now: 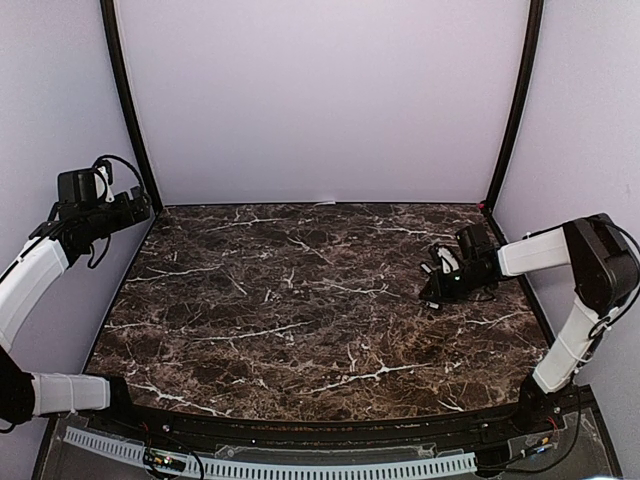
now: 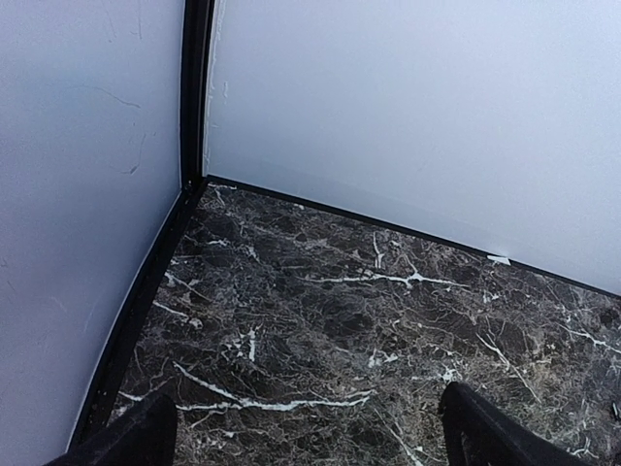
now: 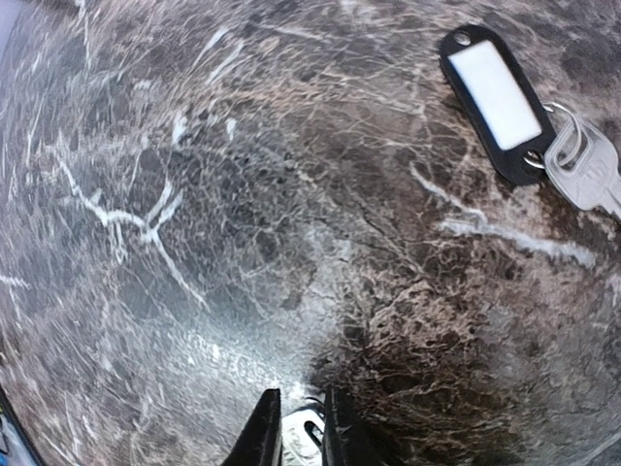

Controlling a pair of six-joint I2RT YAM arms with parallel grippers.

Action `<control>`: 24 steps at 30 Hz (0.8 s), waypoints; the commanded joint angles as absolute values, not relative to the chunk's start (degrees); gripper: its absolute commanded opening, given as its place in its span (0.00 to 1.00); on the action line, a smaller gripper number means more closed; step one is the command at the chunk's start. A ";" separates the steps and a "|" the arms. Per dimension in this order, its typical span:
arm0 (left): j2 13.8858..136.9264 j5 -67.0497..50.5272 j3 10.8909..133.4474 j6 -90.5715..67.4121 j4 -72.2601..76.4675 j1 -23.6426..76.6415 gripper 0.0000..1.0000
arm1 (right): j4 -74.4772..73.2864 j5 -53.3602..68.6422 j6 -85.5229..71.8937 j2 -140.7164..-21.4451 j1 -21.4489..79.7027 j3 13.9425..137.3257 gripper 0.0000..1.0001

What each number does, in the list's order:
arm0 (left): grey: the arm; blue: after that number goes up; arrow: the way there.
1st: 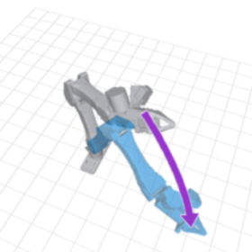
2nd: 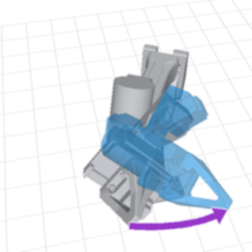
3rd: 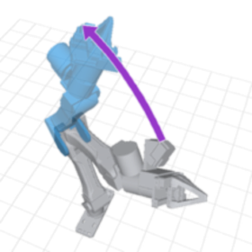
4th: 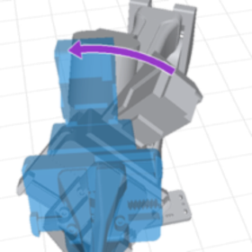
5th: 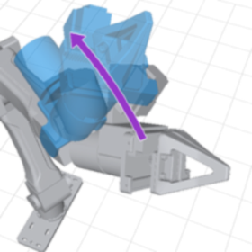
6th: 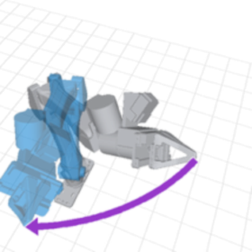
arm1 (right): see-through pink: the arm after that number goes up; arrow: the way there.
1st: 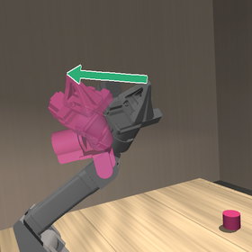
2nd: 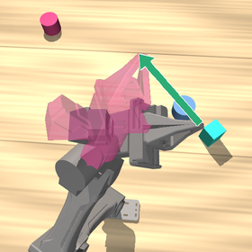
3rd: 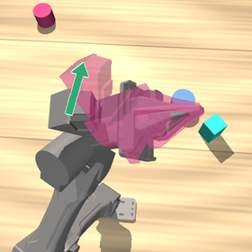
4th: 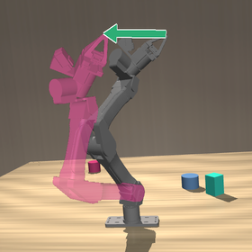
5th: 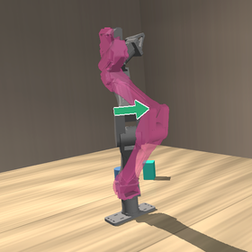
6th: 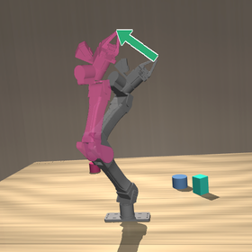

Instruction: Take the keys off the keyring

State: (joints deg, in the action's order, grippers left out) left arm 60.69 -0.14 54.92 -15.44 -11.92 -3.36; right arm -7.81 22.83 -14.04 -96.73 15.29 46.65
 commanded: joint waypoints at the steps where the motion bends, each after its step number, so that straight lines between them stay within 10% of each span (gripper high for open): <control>1: 59.77 -0.68 54.40 -15.70 -12.13 -3.49 0.97 | -6.68 21.65 -13.89 -95.15 15.64 45.83 0.02; 15: 57.11 -22.98 49.85 -15.65 -3.85 -2.31 0.84 | -0.11 40.14 -12.27 -85.49 15.81 43.45 0.00; 24: 61.70 -27.73 45.01 -20.72 12.60 26.84 0.72 | 2.22 58.70 -13.95 -78.97 20.84 48.28 0.00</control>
